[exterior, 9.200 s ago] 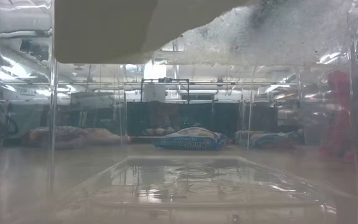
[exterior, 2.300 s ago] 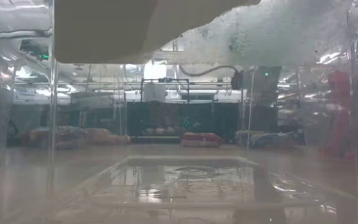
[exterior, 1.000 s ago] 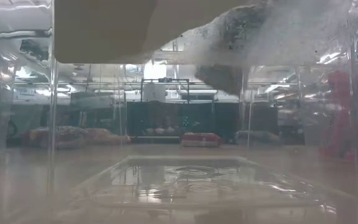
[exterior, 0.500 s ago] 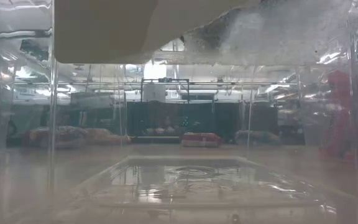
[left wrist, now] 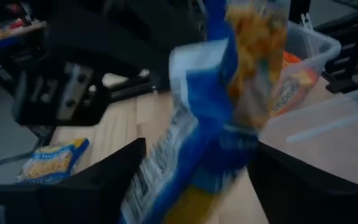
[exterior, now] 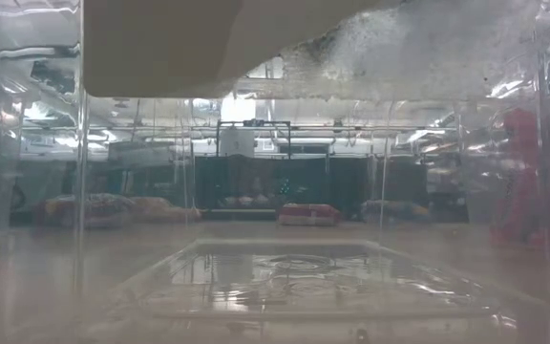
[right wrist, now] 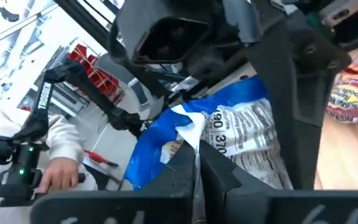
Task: Sort Maruchan noodles
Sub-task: Put the bottom blue noodle pack into the left transparent bin
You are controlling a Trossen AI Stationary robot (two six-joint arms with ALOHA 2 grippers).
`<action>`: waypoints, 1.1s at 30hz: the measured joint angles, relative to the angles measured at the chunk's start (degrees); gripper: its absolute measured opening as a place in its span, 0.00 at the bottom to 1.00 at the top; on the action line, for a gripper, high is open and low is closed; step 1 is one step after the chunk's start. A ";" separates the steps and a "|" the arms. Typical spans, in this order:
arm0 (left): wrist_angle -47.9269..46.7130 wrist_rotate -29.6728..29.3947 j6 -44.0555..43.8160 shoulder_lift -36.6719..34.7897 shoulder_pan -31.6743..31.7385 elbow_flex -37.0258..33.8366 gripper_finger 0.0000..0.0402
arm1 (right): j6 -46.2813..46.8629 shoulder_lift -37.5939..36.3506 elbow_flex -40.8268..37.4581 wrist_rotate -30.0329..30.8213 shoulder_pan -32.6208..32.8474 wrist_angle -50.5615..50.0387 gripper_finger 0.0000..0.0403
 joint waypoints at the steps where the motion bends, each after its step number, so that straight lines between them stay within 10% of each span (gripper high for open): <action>1: 0.80 0.05 -0.03 0.30 -0.09 0.06 0.66 | -0.14 -0.03 0.00 0.29 0.01 0.03 0.05; 11: -0.55 0.61 -0.47 -0.81 -0.41 -0.01 0.31 | 0.12 -0.36 0.00 6.07 -0.95 1.62 0.28; 19: -10.60 -1.07 -0.39 -8.89 -0.30 0.02 0.25 | -3.96 -6.68 0.00 5.24 -5.13 2.69 0.56; 33: -75.37 8.67 -38.65 -23.82 -9.70 19.89 0.25 | -7.44 -13.07 0.00 14.03 -4.65 -5.00 0.59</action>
